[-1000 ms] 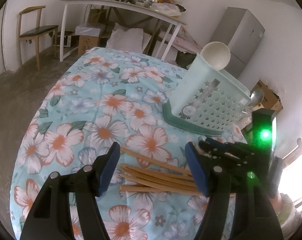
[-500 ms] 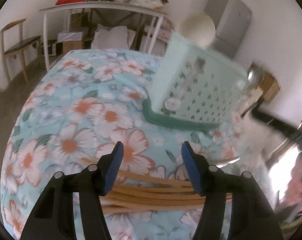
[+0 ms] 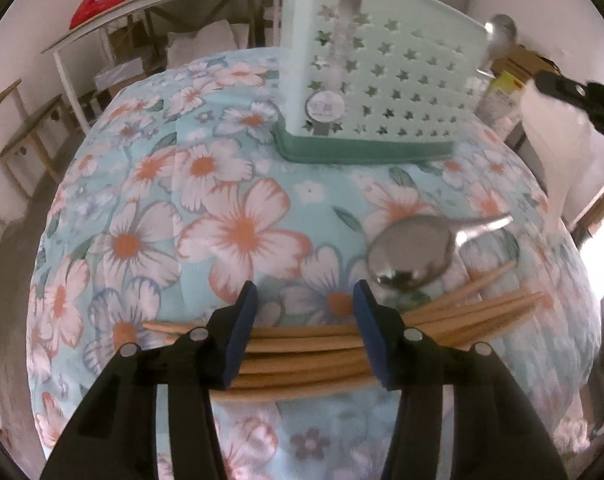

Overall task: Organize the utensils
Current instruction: 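Grasp a metal spoon with the left gripper while the right gripper holds the paddle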

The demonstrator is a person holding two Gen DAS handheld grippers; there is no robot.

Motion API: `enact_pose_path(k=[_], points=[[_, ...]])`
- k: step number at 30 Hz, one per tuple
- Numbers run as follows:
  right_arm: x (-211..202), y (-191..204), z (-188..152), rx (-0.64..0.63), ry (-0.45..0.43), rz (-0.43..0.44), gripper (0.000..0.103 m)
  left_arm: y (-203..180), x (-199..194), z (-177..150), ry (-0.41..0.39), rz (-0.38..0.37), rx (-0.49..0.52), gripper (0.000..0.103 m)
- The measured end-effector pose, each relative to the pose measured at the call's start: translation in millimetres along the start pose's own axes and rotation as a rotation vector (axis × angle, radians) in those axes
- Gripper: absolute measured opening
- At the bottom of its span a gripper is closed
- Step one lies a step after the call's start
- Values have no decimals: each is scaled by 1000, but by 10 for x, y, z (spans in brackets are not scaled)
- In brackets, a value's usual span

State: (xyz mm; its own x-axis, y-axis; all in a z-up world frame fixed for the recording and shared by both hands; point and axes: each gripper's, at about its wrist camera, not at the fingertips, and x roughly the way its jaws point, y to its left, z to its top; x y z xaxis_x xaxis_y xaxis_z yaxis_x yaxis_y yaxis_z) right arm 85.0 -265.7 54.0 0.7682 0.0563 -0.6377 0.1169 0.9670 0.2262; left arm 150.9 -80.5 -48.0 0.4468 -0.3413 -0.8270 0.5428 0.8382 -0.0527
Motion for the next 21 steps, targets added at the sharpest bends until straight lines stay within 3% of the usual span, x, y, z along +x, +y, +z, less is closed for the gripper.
enact_pose_path(k=[5,11,17,21], points=[[-30,-137,22,45,-4,24,2,-85,-82,-60,-19,-16,60,48],[-144,-180,143,78,-31,93,2,-219,-220,73,-126,-100,107,48],[-257,-275,238,156,-70,214,2,-425,-78,157,-105,-122,158,48],[-233,-365,233,196,-76,235,2,-506,24,196,-88,-155,160,48]])
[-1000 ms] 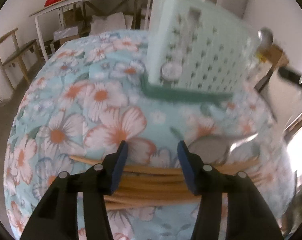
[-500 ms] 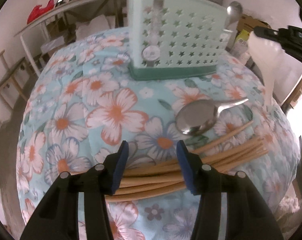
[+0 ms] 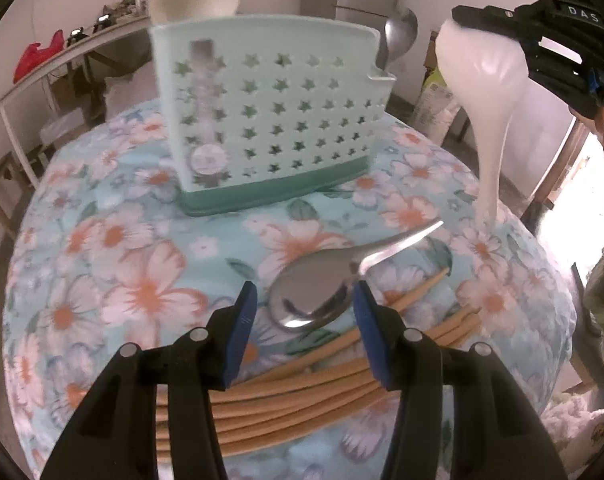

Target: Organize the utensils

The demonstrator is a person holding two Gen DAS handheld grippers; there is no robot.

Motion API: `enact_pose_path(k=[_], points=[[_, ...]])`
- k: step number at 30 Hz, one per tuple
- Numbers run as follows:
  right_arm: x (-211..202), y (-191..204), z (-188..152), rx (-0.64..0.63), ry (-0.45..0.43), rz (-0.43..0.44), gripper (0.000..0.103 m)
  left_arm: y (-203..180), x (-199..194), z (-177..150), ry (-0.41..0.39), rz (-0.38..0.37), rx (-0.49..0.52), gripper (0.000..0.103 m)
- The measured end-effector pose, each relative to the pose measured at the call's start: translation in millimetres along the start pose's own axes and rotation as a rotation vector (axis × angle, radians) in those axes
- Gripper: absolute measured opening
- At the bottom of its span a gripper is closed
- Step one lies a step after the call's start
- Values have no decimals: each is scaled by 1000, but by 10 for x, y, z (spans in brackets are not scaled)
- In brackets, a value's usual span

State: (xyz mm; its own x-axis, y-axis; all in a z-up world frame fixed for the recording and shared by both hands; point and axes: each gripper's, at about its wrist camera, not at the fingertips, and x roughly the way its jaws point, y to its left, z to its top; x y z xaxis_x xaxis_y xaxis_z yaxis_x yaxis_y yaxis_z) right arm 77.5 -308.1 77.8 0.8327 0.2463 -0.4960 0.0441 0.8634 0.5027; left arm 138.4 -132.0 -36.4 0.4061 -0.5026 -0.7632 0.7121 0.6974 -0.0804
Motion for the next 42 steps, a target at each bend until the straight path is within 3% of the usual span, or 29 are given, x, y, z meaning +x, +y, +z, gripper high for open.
enact_pose_path(k=[4,9,14,22,34,42], points=[[20,-77,-19,33,2,6,2,-111,176,12,44,1,46,51],[23,-125,-48,47,3,6,2,-202,299,21,66,75,116,52],[14,-156,-51,53,5,0,2,-209,294,84,61,86,144,40],[26,-194,-91,53,9,-18,2,147,233,235,26,42,16,19],[20,-255,-160,71,12,-20,2,285,308,142,36,24,-62,16],[37,-179,-245,-11,34,-102,3,409,265,132,2,-9,-139,11]])
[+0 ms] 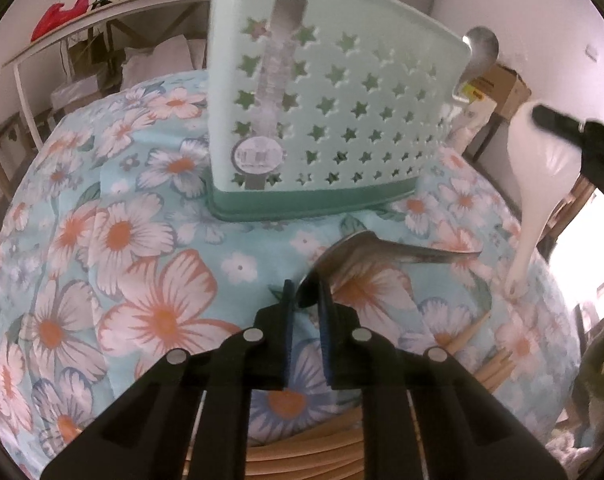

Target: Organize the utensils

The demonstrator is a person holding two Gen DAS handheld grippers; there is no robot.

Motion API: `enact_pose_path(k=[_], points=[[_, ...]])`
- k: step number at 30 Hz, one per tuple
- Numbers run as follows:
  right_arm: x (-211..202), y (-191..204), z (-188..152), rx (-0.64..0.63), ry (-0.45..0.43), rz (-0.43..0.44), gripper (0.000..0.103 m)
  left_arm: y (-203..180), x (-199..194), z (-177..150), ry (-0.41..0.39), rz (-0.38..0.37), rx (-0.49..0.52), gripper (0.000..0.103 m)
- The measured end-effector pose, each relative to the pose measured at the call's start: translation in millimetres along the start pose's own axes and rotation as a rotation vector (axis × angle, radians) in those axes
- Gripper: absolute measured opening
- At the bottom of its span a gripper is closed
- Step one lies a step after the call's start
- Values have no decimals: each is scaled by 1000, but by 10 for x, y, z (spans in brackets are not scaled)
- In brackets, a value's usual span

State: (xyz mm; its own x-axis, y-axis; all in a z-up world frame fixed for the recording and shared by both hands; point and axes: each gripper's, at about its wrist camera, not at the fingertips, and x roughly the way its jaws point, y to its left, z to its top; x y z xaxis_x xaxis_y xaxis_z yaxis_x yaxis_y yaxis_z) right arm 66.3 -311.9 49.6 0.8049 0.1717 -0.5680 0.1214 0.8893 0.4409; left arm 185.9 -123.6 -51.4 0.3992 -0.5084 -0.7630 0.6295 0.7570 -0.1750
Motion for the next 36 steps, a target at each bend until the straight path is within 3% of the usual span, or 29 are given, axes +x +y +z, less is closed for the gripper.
enact_pose_path(k=[11,17,29,36], points=[[-3,106,-105,-84,0,-101,3,102,-199,65,-99,-59,-83,5],[-40,183,-118,-104,-16,-105,3,76,-397,88,-156,-85,-100,2],[-162,343,-58,-139,-75,-102,3,3,-962,162,-272,-29,-72,1],[-177,367,-55,-126,-85,-90,3,29,-1185,173,-290,-10,-76,1]])
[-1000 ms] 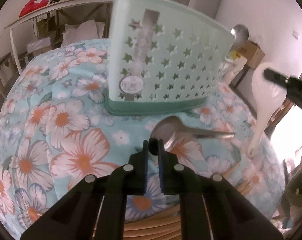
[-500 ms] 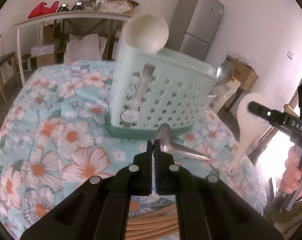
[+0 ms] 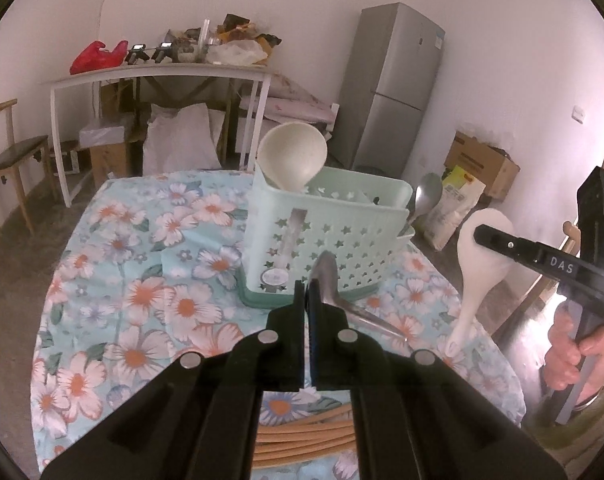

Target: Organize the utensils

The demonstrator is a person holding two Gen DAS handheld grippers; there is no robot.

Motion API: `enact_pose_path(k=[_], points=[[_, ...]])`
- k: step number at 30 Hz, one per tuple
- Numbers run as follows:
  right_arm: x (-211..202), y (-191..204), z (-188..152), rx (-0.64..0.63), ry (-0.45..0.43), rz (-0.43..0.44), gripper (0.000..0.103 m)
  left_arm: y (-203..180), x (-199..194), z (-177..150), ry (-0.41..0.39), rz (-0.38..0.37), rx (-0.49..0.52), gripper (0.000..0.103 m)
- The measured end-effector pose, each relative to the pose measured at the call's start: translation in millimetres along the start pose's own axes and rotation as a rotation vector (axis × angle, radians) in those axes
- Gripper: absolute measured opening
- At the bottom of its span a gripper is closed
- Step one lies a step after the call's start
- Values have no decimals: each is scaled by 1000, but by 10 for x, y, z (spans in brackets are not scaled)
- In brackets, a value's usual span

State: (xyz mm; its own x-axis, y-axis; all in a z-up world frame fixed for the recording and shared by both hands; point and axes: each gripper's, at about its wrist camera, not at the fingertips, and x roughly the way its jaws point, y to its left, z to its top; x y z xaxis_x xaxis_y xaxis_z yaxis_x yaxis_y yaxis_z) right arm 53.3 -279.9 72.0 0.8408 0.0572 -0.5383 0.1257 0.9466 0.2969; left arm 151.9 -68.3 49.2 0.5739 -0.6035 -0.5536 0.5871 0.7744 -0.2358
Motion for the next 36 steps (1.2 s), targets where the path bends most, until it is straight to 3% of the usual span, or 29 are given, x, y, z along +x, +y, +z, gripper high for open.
enact_pose_path(k=[36], points=[[-28,-17,76,48,-23,91,3,-131,-401,160,-111,61,-2,1]])
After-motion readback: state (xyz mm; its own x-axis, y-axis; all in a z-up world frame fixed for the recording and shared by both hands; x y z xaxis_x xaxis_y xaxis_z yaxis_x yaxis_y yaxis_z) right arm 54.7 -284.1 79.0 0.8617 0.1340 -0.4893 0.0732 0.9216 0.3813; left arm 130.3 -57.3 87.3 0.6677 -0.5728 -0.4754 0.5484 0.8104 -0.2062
